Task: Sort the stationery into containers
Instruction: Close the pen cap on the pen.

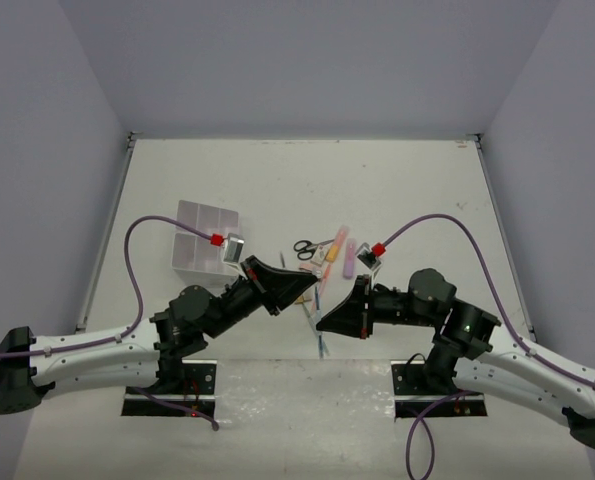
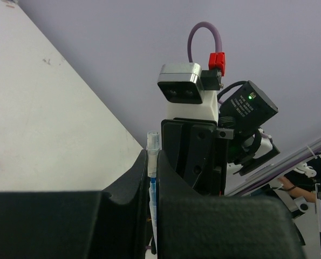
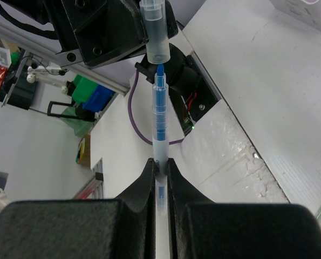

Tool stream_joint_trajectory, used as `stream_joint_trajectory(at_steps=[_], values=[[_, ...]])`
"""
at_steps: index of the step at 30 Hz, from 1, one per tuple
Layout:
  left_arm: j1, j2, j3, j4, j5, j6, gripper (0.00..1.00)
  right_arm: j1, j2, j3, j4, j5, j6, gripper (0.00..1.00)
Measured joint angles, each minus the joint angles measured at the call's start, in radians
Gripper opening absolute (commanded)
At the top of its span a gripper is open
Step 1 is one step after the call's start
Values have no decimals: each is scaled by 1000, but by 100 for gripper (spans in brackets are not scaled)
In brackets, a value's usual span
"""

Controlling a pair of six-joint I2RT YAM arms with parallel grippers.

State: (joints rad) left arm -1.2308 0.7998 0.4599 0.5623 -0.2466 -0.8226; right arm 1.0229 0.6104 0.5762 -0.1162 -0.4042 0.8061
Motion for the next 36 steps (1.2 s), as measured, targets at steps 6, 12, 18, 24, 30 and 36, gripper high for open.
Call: stream_joint_trajectory(at_steps=[6, 12, 18, 24, 30, 36], values=[[0, 6, 0, 8, 12, -5, 0, 0, 6, 10, -7, 5, -5, 0], [0, 8, -18, 28, 18, -7, 0, 0, 5, 26, -25, 20, -13, 0], [0, 3, -41, 34, 18, -13, 0, 0, -1, 26, -58, 29, -16, 0], [0, 10, -43, 57, 25, -28, 0, 0, -15, 28, -66, 54, -22, 0], [1, 56, -43, 93, 37, -40, 0, 0, 7, 52, -93, 81, -48, 0], [1, 67, -43, 94, 38, -50, 0, 3, 19, 79, -133, 118, -94, 0]])
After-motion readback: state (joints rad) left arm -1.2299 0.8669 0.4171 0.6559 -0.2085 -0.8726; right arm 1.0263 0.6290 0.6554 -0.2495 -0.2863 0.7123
